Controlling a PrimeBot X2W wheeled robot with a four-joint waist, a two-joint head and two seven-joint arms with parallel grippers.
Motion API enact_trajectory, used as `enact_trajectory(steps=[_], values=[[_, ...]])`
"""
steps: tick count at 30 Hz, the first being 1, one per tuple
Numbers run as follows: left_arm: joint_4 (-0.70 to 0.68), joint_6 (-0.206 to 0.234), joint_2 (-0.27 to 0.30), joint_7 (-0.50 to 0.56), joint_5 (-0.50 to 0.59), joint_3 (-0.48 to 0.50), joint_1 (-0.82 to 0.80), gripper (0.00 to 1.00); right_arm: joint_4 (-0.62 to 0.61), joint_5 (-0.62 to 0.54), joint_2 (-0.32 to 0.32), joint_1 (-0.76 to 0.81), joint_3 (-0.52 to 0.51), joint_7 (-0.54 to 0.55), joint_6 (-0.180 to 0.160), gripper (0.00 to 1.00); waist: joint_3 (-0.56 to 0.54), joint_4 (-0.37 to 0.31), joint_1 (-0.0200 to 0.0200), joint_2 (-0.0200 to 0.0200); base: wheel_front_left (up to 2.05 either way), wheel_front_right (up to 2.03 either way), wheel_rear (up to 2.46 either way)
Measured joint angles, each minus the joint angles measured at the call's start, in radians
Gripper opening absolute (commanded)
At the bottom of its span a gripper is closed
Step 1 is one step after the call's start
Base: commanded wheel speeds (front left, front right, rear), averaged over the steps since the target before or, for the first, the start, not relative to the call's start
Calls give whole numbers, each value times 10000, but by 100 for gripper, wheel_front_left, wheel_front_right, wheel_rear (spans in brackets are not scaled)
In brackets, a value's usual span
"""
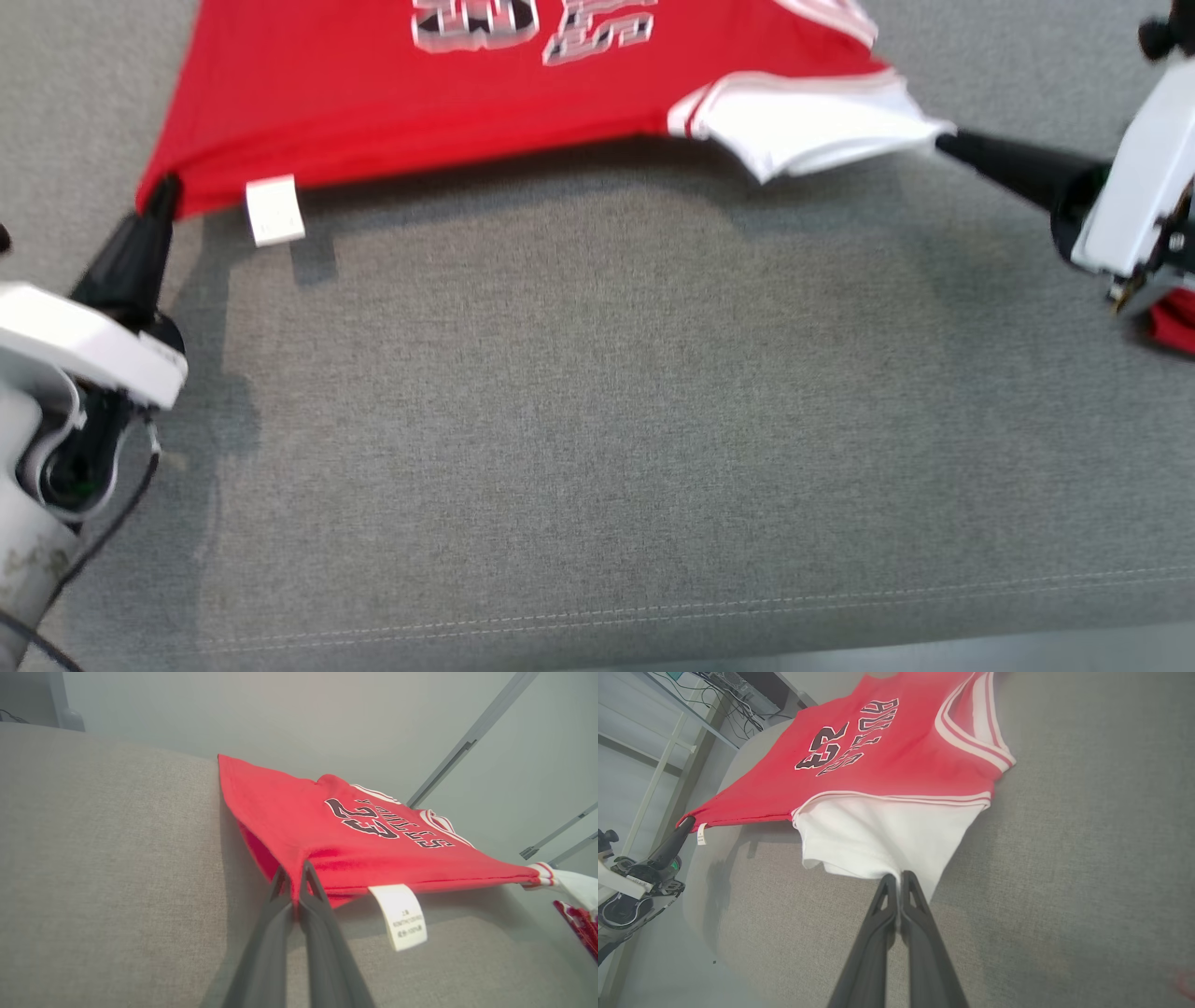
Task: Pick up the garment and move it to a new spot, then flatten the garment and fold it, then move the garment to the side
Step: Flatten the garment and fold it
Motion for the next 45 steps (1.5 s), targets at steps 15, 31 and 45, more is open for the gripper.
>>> enact_trajectory(steps=[15, 31, 45], values=[[851, 0, -807, -136, 428, 140, 2808, 0, -1026, 474, 84, 4008, -491, 249, 0, 0, -2376, 178, 0, 0, 0, 0, 0], [1519, 0, -1611, -136, 1657, 997, 4063, 100, -1292, 10, 445, 5613, -399, 27, 0, 100, -3155, 335, 0, 0, 0, 0, 0], [1950, 2, -2150, -136, 3774, 2727, 4503, 100, -1620, -2046, 539, 5611, -1312, -3712, -2, 100, -3501, 497, -1, 0, 0, 0, 0]])
